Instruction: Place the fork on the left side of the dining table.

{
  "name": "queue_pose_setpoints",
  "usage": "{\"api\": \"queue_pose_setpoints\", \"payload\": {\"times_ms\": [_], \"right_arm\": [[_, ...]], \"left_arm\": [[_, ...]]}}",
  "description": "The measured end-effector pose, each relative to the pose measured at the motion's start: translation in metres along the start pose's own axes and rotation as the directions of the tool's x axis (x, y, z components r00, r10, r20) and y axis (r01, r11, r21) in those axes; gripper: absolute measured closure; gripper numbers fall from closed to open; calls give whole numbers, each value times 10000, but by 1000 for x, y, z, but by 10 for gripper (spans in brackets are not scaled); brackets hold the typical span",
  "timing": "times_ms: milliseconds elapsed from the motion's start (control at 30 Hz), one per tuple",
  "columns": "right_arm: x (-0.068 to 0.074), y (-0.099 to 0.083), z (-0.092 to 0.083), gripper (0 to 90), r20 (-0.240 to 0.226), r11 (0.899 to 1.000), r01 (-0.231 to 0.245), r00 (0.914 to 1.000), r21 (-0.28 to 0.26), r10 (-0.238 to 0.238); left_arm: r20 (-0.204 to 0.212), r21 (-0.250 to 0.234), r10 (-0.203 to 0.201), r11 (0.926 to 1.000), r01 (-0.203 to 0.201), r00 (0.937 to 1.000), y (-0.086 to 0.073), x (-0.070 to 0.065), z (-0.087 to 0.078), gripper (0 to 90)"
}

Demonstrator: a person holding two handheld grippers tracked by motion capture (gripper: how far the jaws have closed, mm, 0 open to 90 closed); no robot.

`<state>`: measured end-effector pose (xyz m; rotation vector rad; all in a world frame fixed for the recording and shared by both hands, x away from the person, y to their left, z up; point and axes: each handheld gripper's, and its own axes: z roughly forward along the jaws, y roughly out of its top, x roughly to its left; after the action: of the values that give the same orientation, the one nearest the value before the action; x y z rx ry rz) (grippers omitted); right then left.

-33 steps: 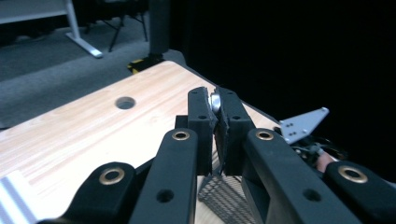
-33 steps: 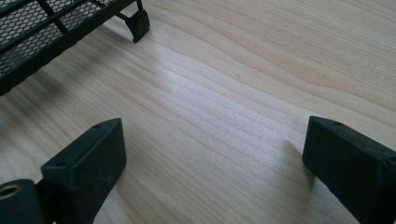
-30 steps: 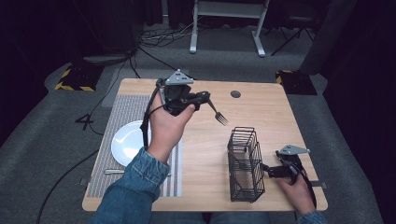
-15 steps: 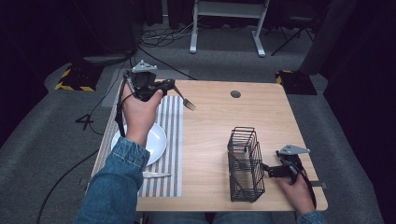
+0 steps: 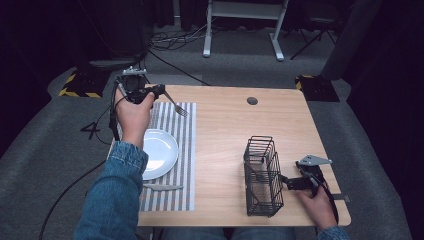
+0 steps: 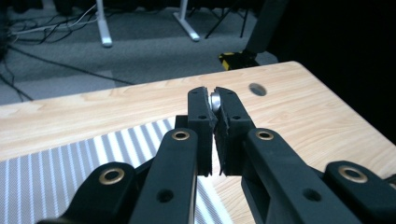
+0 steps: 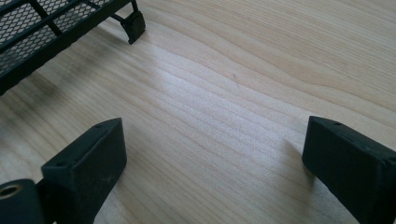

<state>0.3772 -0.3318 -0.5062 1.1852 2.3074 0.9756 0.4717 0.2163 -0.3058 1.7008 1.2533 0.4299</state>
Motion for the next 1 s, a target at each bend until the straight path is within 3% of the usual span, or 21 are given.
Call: {"api": "queue_pose_setpoints", "payload": {"times_ms": [200, 367, 467, 767, 1000], "right_arm": [[0, 0, 0, 64, 25, 10000, -6, 10000, 7, 6], [0, 0, 0, 64, 39, 10000, -21, 10000, 9, 21], [0, 0, 0, 64, 43, 10000, -27, 10000, 6, 27], [0, 0, 0, 64, 44, 10000, -29, 10000, 7, 29], [0, 0, 0, 64, 44, 10000, -28, 10000, 7, 28]], "left_arm": [[-188, 260, -496, 9984, 501, 9986, -10, 20, 11, 856], [-492, 463, -575, 9971, 597, 9971, -18, 31, 17, 856], [-602, 484, -889, 9946, 919, 9942, -26, 42, 22, 856], [-690, 657, -1290, 9889, 1335, 9892, -40, 51, 36, 856], [-680, 764, -1281, 9881, 1332, 9894, -42, 52, 39, 855]]}}
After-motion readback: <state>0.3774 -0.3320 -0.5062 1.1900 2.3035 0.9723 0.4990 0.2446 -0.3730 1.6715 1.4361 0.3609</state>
